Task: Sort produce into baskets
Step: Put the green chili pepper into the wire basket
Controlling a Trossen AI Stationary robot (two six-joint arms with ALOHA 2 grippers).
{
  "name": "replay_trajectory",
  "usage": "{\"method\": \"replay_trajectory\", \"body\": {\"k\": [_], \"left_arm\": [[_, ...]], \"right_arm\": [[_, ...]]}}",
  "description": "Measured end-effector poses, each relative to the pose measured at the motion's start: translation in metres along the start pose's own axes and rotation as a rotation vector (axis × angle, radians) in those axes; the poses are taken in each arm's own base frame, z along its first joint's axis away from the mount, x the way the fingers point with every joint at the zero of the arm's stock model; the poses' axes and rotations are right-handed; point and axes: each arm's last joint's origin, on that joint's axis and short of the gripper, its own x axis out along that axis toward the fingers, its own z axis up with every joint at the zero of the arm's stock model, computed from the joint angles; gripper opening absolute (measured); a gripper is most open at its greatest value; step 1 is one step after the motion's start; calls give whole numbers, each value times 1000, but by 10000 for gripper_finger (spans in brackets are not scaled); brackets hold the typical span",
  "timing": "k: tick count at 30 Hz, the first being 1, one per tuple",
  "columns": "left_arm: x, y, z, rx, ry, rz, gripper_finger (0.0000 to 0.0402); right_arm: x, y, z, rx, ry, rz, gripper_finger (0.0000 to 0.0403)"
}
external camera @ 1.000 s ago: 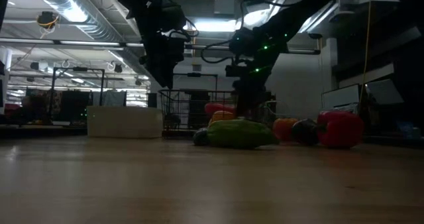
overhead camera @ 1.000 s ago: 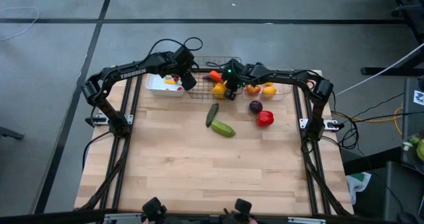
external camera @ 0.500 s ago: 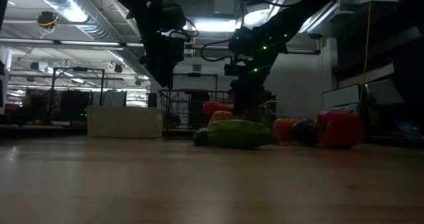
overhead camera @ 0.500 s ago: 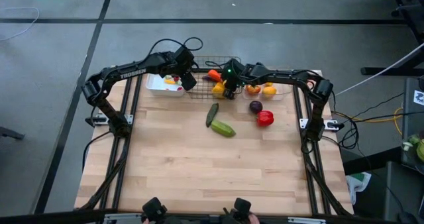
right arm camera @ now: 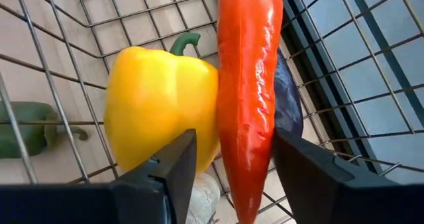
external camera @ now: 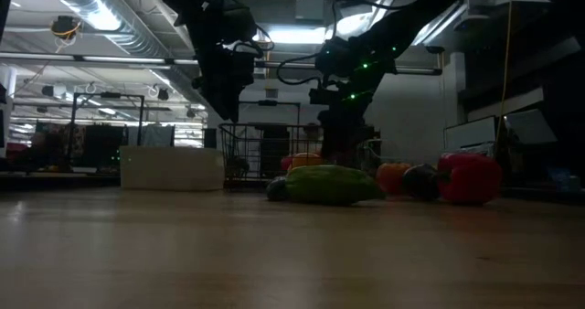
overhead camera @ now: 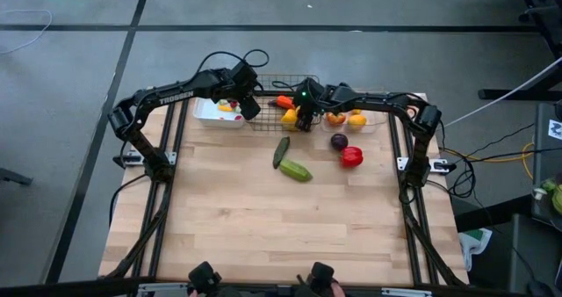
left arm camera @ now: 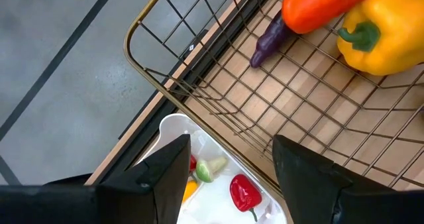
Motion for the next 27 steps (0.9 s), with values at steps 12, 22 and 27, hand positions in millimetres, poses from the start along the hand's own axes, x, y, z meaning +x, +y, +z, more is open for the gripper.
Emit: {"method": "replay_trajectory", "body": {"k": [12,22,27], "left_arm": [[0,0,0,12,1,0,210],[-14,4,15,-11,-64,2,210],[-17,-5,15,-11,-62,-28,210]], "right_arm": [[-20,-8,13,-113,50,-129,198],[-60,-22,53,-91,-23,-171,198],[-67,-23,56,-96,-5,-165,198]]}}
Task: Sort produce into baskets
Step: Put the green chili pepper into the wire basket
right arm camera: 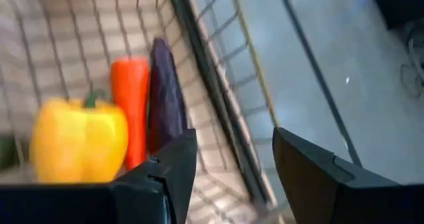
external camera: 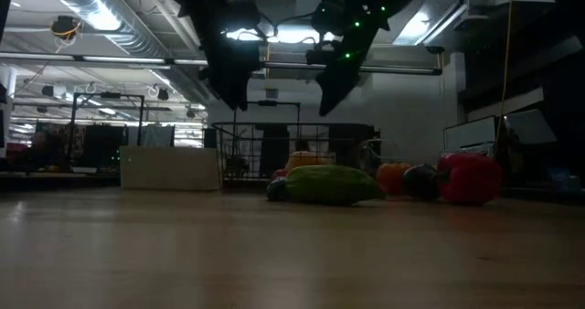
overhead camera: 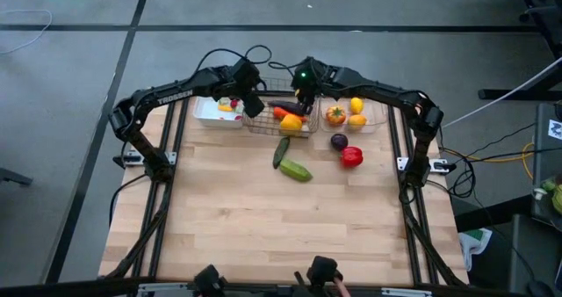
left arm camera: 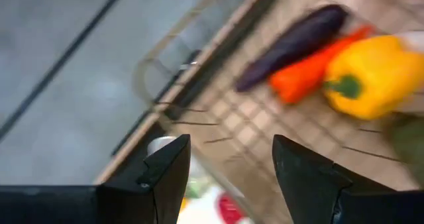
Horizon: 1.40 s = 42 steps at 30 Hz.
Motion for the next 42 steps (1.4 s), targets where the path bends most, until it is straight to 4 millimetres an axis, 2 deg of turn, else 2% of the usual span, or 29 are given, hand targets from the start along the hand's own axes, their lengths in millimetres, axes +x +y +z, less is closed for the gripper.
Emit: {"method": "replay_trajectory", "body": {"k": [4,10,16,20,26,35,42], "left_arm": [[-6,-23,0,42,-14,-141,210],[-22,-72,-5,105,-32,-269,210],[-42,-120,-17,121,-28,-357,210],[-43,-145,-29,80,-20,-397,210],[-27,-172,-50,-53,-3,-431,210],[12,-185,-80,-204,20,-347,209],[41,-195,-94,-202,59,-299,210]], "right_arm": [[-17,-6,1,-49,93,-27,198],[-53,-19,3,-84,212,-42,198],[-90,-24,0,-54,189,-36,198],[-116,-20,-4,-42,162,-23,198],[-155,1,-8,-60,112,47,198],[-208,51,-13,-168,0,172,198],[-234,88,-18,-250,-49,238,198]]}}
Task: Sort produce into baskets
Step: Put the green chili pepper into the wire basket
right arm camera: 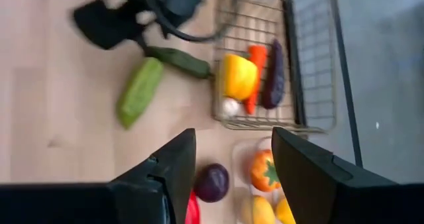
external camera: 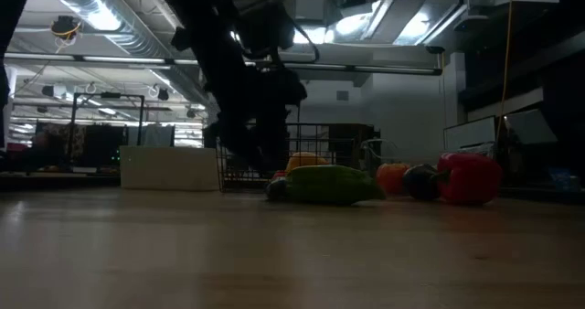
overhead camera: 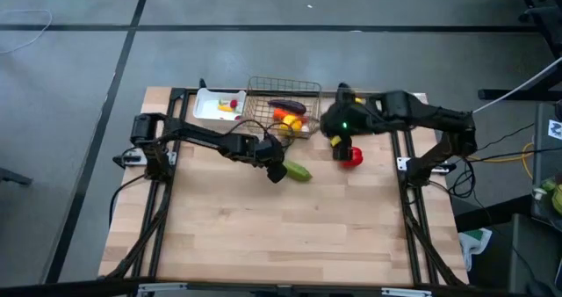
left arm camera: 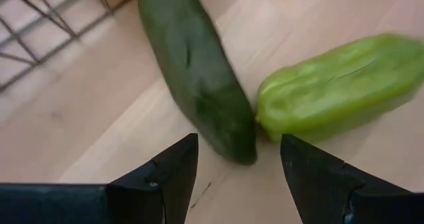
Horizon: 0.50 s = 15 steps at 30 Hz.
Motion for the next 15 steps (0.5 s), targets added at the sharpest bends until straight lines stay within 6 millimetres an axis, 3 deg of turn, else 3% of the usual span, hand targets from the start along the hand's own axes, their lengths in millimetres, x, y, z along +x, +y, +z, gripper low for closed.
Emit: {"method": "replay_trajectory", "body": {"k": [8,15], "left_arm": [[16,-5,-7,12,10,-1,210],[25,-4,-9,14,7,28,210]], "right_arm": [[-2,30,0,-71,-5,50,198],[15,38,-6,-44,63,51,198]]}}
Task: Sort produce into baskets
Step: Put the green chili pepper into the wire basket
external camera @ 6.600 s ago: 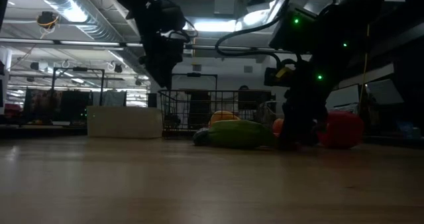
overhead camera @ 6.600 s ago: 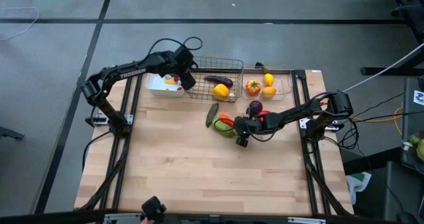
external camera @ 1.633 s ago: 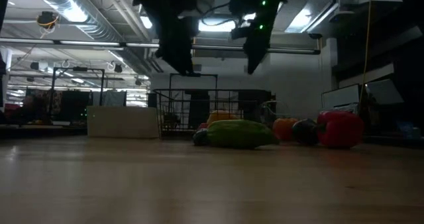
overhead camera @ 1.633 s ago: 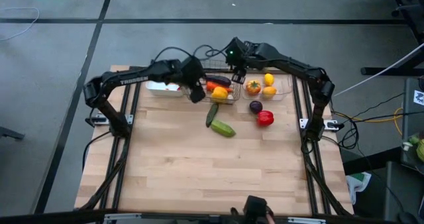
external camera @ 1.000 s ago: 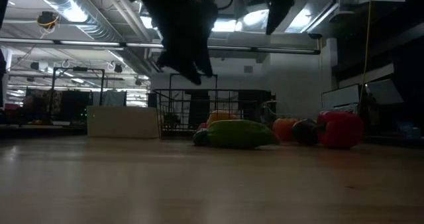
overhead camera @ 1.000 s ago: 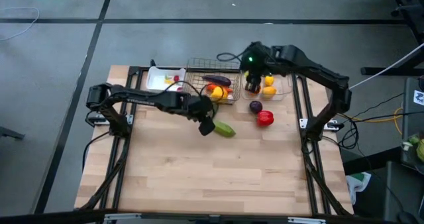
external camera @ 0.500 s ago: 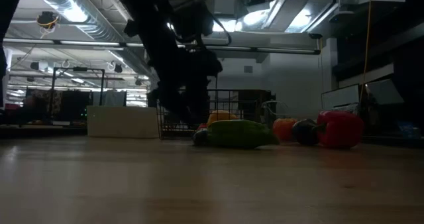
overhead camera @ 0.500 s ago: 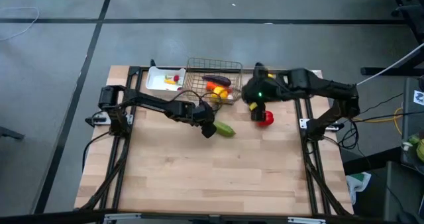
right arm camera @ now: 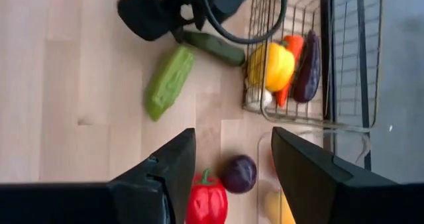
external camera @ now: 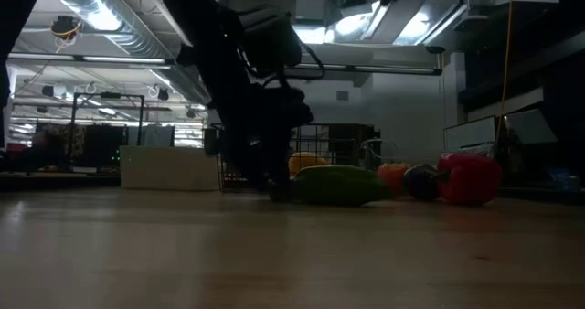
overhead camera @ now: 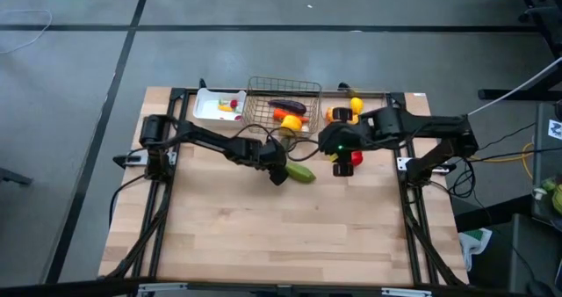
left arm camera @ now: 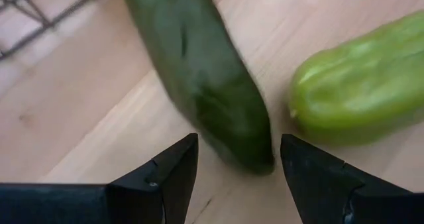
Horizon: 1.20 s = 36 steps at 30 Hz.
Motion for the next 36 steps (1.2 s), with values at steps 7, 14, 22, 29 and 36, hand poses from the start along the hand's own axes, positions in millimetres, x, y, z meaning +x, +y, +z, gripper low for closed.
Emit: {"method": "replay_trajectory", "body": {"k": [7,14,22,29,36], "left_arm": [[10,-1,-3,23,0,9,210],[11,0,-4,35,4,24,199],[11,1,-5,34,8,32,119],[2,1,-3,57,30,22,79],[-15,1,4,53,5,-3,79]], "right_arm": [[26,9,-8,27,79,4,198],[44,16,-18,32,166,11,198],[41,28,-32,15,203,-31,198],[35,41,-60,71,192,-82,198],[43,47,-87,136,234,-104,198]]}}
